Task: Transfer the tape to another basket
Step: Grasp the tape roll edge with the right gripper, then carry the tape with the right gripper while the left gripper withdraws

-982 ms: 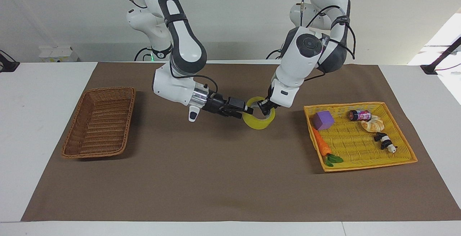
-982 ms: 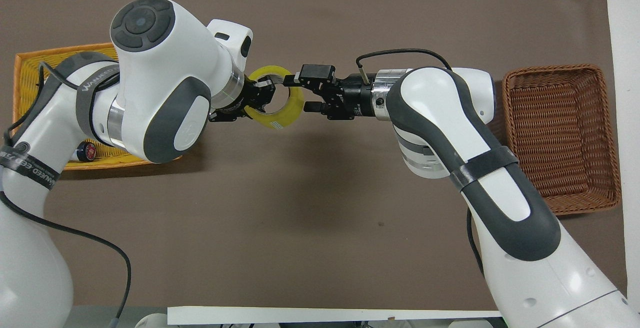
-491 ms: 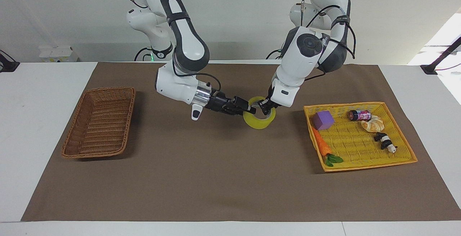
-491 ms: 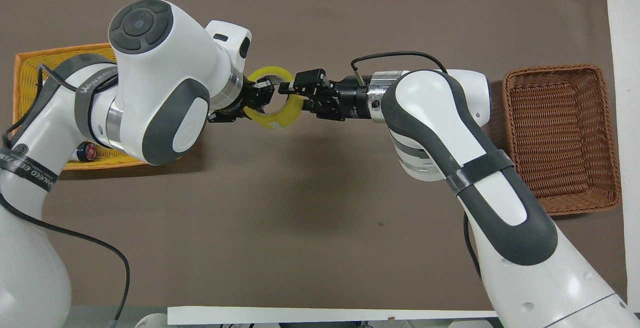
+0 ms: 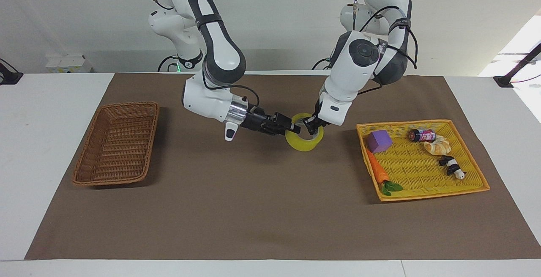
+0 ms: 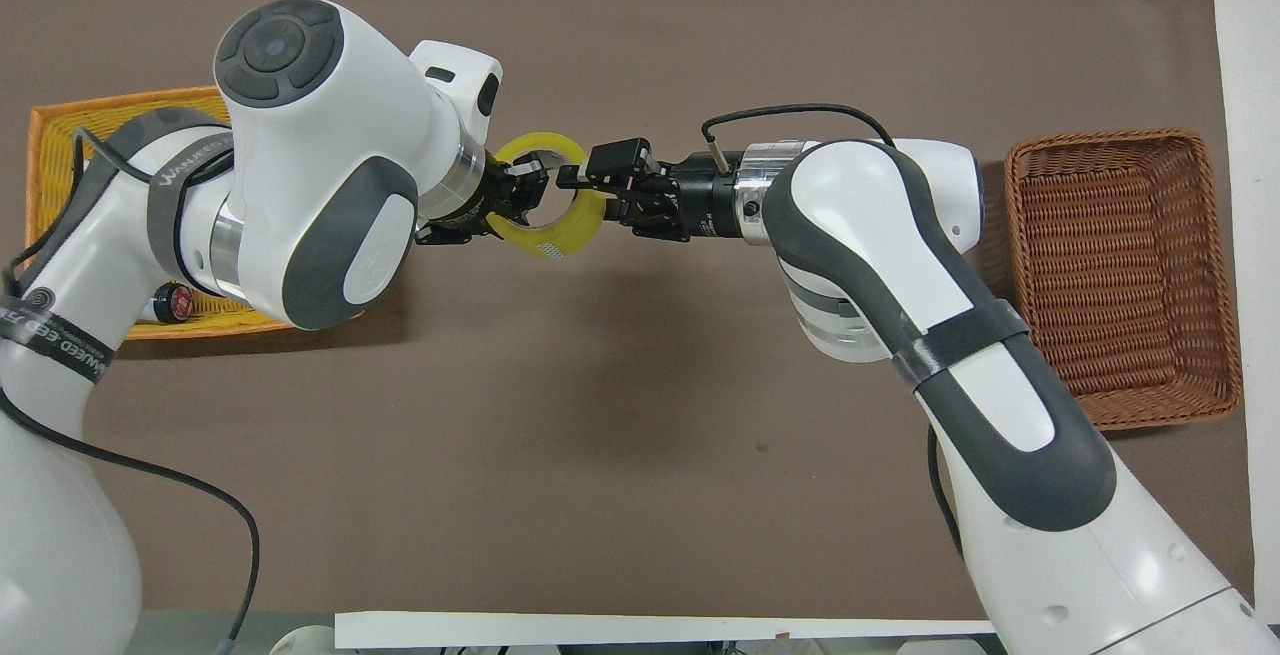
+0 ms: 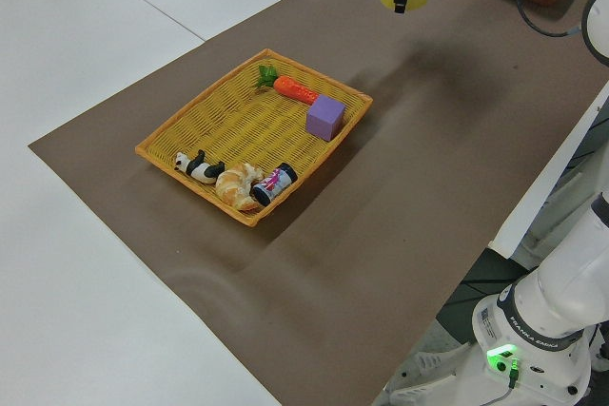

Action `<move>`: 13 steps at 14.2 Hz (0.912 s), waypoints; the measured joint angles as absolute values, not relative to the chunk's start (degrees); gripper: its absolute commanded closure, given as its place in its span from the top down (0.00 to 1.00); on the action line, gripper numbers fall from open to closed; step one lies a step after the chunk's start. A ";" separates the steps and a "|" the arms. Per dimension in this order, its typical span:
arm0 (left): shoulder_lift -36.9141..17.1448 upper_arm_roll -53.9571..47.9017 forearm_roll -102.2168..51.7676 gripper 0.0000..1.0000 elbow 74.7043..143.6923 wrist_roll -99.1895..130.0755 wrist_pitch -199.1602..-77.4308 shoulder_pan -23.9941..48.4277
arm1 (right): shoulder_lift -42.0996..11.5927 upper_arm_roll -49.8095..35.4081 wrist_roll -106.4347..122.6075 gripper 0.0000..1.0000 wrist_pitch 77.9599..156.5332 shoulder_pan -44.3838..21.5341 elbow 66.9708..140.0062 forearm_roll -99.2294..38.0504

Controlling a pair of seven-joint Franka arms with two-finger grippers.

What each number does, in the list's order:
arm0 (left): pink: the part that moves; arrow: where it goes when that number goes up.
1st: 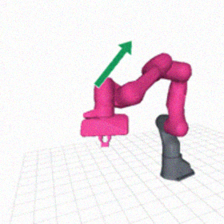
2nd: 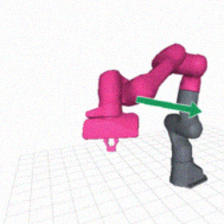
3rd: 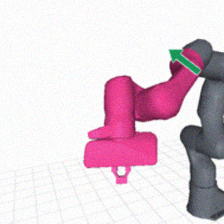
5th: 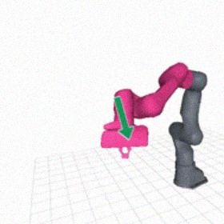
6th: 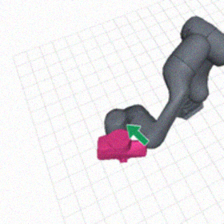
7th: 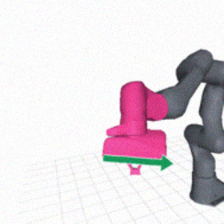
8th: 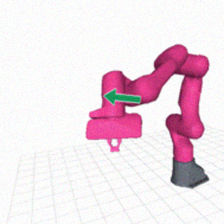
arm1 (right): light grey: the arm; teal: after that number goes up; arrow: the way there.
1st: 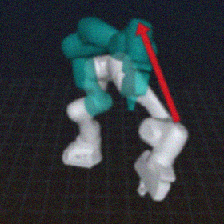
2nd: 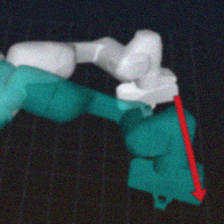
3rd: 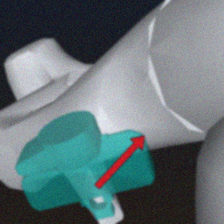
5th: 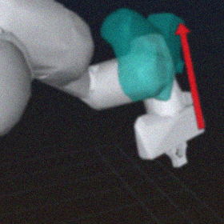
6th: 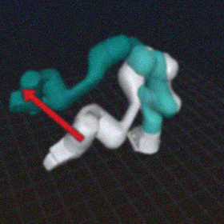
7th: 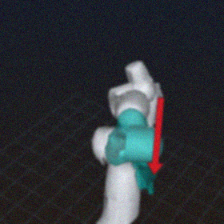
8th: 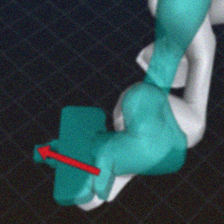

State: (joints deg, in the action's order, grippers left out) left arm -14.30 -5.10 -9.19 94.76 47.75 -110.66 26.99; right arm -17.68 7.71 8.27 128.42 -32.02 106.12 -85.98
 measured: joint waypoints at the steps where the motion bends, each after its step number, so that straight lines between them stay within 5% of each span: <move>1: -14.12 -5.07 -9.15 0.99 94.35 47.71 -110.35 26.98 | -17.68 7.72 8.25 0.00 128.42 -32.00 106.34 -85.98; 7: -11.75 -3.55 -8.48 0.99 87.76 38.43 -95.13 19.91 | -17.52 8.26 8.25 0.00 122.91 -27.14 106.33 -77.11; 13: -8.96 -2.56 -8.43 1.00 87.58 14.77 -88.72 -3.57 | -14.95 9.11 27.07 0.00 97.64 4.22 104.94 -52.44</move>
State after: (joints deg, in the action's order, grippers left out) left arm -8.96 -2.56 -8.43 87.58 14.77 -88.72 -3.57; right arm -14.95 9.11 27.07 97.64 4.22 104.94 -52.44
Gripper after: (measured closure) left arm 0.000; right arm 0.454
